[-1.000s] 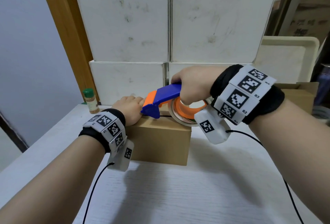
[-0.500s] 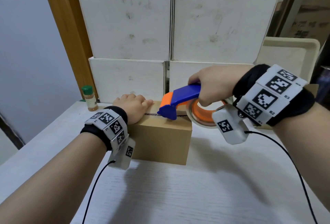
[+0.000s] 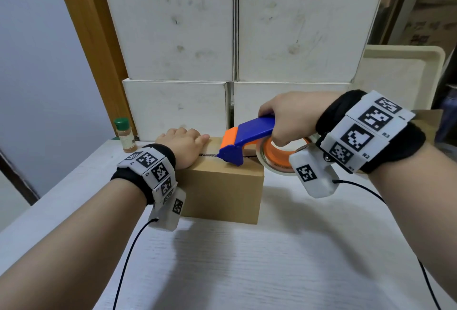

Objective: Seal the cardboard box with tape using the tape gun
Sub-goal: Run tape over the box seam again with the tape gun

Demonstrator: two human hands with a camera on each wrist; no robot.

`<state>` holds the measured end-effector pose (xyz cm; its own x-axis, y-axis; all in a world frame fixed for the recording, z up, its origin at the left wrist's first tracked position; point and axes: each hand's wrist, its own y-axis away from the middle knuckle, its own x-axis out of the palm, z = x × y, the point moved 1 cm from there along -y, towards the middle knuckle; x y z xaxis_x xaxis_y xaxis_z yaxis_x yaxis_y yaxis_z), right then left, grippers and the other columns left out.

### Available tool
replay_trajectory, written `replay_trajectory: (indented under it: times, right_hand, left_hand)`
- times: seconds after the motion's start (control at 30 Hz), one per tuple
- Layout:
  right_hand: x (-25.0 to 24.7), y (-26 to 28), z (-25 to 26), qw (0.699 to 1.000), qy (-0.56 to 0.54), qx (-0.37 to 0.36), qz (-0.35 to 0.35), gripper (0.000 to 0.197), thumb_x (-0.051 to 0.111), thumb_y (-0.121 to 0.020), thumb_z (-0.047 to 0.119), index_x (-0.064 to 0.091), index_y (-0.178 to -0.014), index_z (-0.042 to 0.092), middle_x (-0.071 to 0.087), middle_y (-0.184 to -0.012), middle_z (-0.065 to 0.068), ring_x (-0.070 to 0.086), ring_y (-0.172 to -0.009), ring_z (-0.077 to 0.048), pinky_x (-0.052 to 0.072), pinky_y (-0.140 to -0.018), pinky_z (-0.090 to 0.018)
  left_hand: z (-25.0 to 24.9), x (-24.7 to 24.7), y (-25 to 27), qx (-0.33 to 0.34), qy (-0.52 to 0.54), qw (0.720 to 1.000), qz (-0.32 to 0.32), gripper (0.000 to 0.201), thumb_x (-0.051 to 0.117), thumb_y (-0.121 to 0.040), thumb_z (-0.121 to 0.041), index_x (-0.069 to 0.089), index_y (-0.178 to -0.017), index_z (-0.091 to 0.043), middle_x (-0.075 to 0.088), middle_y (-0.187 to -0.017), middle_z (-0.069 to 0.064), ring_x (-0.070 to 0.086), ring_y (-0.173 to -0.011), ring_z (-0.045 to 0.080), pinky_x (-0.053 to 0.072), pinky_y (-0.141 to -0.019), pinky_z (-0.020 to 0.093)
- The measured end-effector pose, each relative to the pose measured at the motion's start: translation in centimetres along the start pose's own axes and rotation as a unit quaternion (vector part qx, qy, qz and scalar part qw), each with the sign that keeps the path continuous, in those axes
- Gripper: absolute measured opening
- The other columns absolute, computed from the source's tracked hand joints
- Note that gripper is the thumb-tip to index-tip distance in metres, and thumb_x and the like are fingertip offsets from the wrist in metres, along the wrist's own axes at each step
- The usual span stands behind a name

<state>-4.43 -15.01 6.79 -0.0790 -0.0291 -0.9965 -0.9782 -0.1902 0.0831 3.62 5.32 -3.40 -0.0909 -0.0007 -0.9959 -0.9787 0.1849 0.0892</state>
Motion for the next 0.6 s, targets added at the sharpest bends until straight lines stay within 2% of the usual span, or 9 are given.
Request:
replay_trajectory:
  times: [0.4, 0.6]
  right_hand:
    - [0.21, -0.07, 0.69, 1.0, 0.016, 0.013, 0.009, 0.031, 0.058, -0.076, 0.011, 0.056, -0.105, 0.023, 0.053, -0.077, 0.004, 0.046, -0.064, -0.011, 0.033, -0.052, -0.021]
    - [0.13, -0.11, 0.75, 1.0, 0.027, 0.014, 0.007, 0.031, 0.056, -0.076, 0.011, 0.056, -0.104, 0.023, 0.055, -0.083, 0.002, 0.048, -0.068, -0.015, 0.033, -0.053, -0.021]
  left_hand:
    - [-0.56, -0.29, 0.52, -0.024, -0.011, 1.0, 0.008, 0.046, 0.019, -0.101, -0.04, 0.024, -0.146, -0.03, 0.032, -0.149, 0.008, 0.028, -0.138, 0.029, 0.025, -0.115, 0.047]
    - [-0.52, -0.27, 0.56, -0.04, 0.009, 0.999, 0.001, 0.048, 0.014, -0.101, -0.035, 0.024, -0.147, -0.025, 0.029, -0.151, 0.01, 0.025, -0.14, 0.03, 0.019, -0.116, 0.046]
